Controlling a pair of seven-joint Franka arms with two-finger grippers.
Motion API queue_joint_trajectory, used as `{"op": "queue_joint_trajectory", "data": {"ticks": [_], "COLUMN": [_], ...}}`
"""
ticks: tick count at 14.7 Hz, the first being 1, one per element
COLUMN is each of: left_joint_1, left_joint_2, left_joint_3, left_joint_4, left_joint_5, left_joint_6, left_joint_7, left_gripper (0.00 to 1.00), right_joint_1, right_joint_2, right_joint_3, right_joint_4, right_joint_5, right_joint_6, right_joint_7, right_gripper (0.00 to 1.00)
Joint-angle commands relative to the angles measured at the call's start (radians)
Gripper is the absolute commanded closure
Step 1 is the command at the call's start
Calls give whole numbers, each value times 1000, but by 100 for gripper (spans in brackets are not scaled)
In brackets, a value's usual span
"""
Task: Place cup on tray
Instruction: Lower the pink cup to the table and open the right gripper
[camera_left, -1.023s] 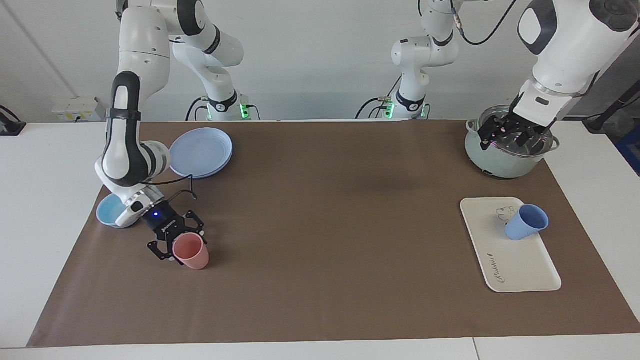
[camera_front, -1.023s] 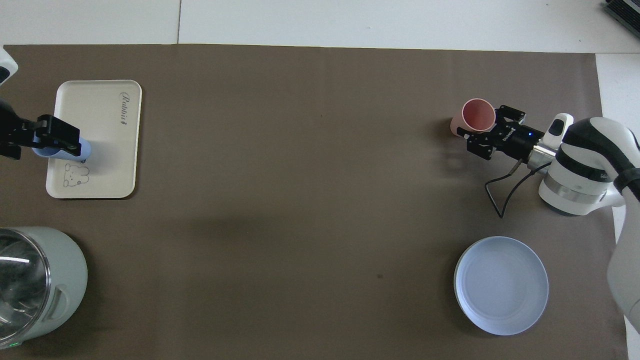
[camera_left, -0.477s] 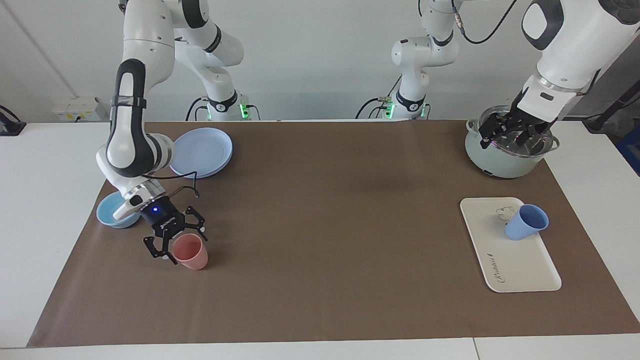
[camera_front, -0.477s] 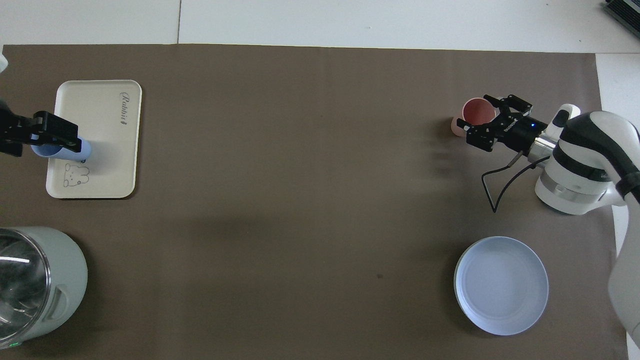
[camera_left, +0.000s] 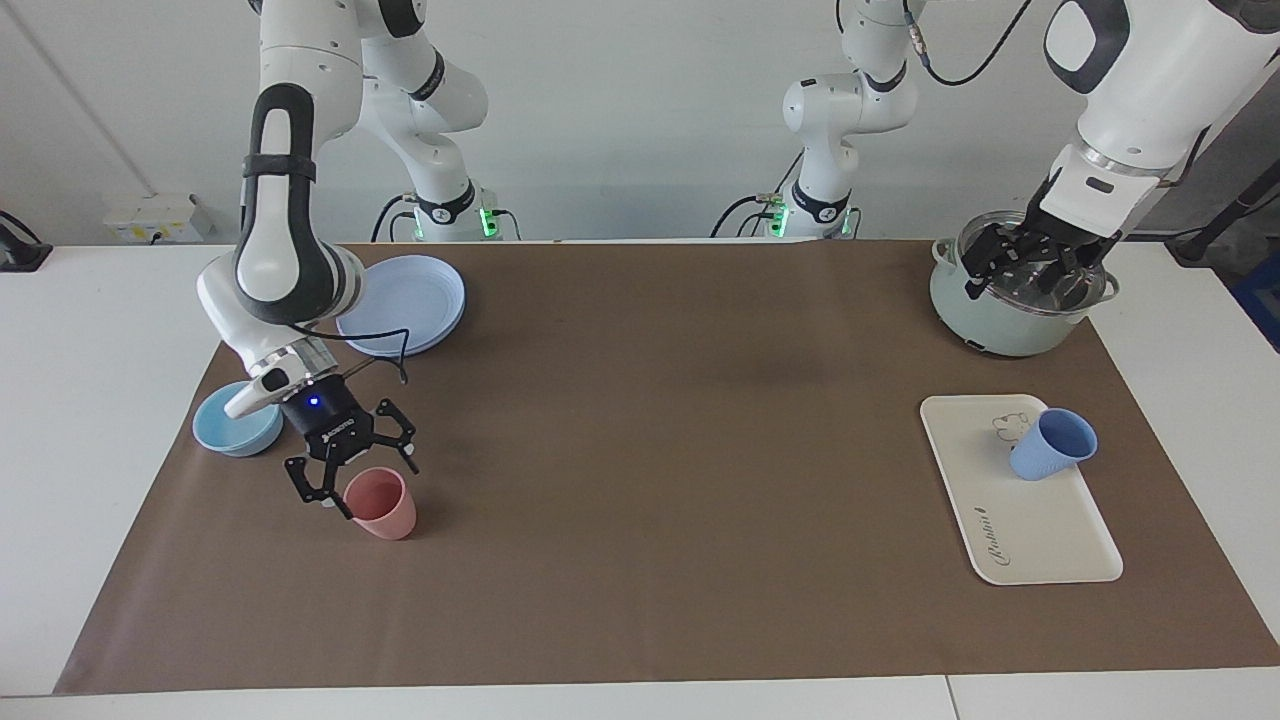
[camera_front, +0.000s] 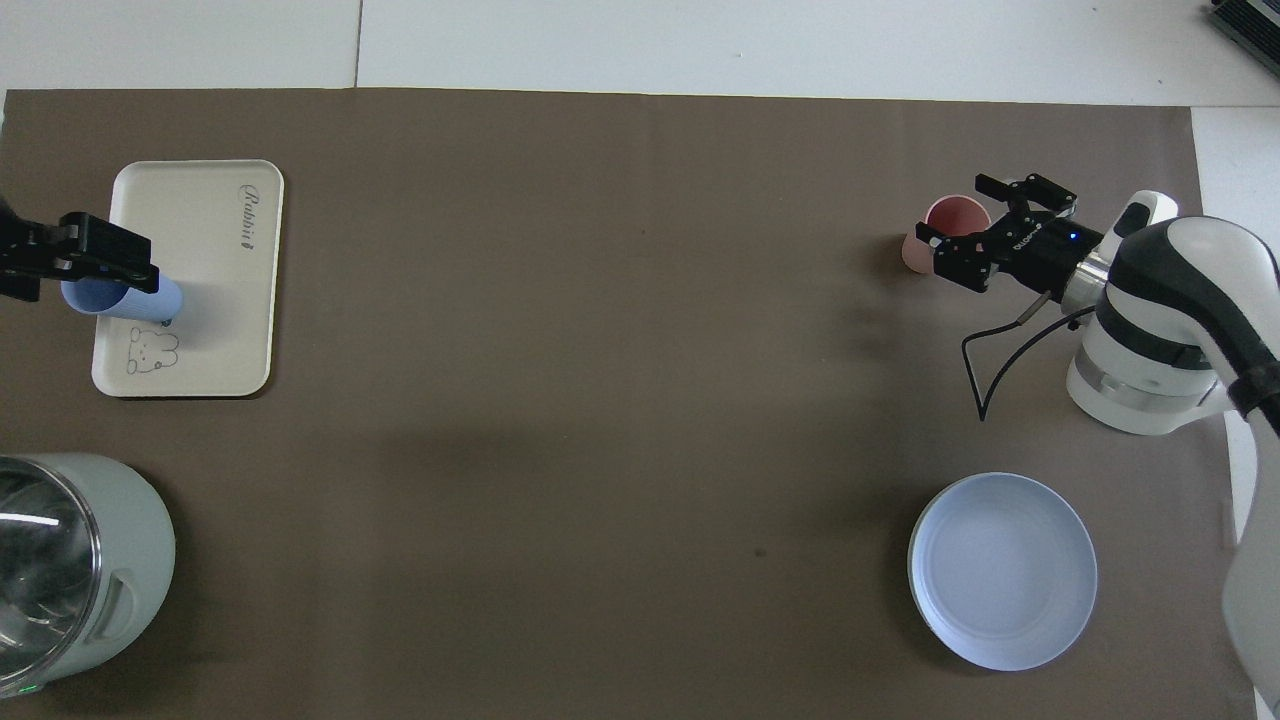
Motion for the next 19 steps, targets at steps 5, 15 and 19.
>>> {"op": "queue_joint_trajectory", "data": {"ticks": [5,15,19], "left_joint_1": [14,13,-1], "left_joint_2": [-20,-27,-29], "left_joint_3": [1,1,0], "left_joint_4": [-21,-34,-38], "left_joint_5": [-1,-2,-1], "left_joint_6": [18,5,8], "left_joint_7": [16,16,23], "left_gripper": [0,0,0], "right_joint_1": [70,61,58], "right_joint_2": [-57,-176,-238], "right_joint_3": [-3,-4,-4], "right_joint_4": [17,80,118], "right_joint_5": [-368,-1116,-1350], "right_joint_6": [65,-135,-378], "right_joint_7": [433,1291,1684], "right_gripper": [0,0,0]}}
